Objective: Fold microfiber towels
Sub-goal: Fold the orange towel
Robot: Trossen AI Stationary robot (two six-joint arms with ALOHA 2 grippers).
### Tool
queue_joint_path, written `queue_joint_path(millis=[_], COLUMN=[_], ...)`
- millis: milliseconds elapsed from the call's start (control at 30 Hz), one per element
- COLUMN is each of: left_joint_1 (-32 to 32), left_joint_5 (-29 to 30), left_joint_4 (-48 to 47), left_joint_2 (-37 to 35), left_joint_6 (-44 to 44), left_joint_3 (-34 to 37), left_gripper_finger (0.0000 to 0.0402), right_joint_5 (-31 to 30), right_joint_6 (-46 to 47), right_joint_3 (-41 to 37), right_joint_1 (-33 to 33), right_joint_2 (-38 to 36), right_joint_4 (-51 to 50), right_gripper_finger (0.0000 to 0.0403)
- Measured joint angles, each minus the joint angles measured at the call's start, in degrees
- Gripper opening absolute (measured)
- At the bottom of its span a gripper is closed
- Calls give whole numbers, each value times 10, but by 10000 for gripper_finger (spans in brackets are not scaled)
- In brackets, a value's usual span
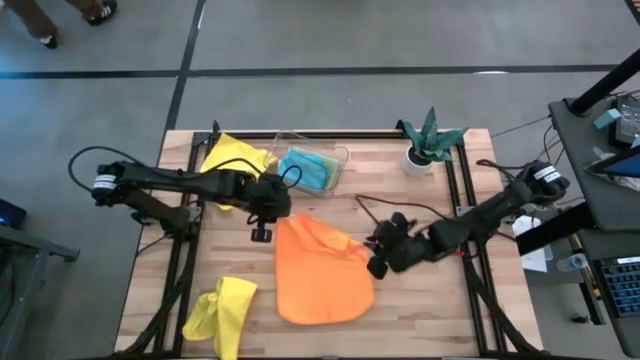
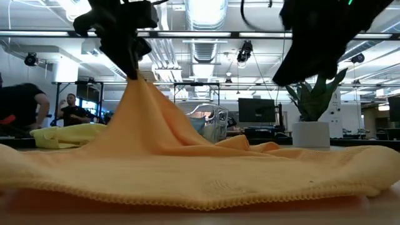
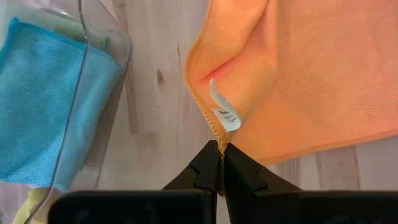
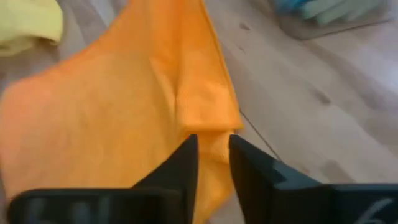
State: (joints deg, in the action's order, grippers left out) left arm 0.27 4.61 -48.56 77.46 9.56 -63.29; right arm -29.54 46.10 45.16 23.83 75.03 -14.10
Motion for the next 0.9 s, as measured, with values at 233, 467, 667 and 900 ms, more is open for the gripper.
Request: queue_joint_path(millis=[233,467,667,900], left_joint_1=[0,-7,-14,-19], left_joint_5=[-5,-10,-10,-13], left_joint_4=[1,1,1,1], left_joint_2=[11,11,11,11], left_joint_6=[0,0,-1,-1], left_joint_3=[0,0,0,0], left_gripper_finger=[0,0,0,0], right_joint_5=[94,152,165,159], right_joint_6=[-58,-123,-206,-273], right_joint_3=[-108,-109,-74,-13], right_joint_1=[-100,-134,-133,-133], right_joint_2=[14,82,155,229], right_joint_4=[227,277,281,250], right_gripper_finger=[179,206,191,178])
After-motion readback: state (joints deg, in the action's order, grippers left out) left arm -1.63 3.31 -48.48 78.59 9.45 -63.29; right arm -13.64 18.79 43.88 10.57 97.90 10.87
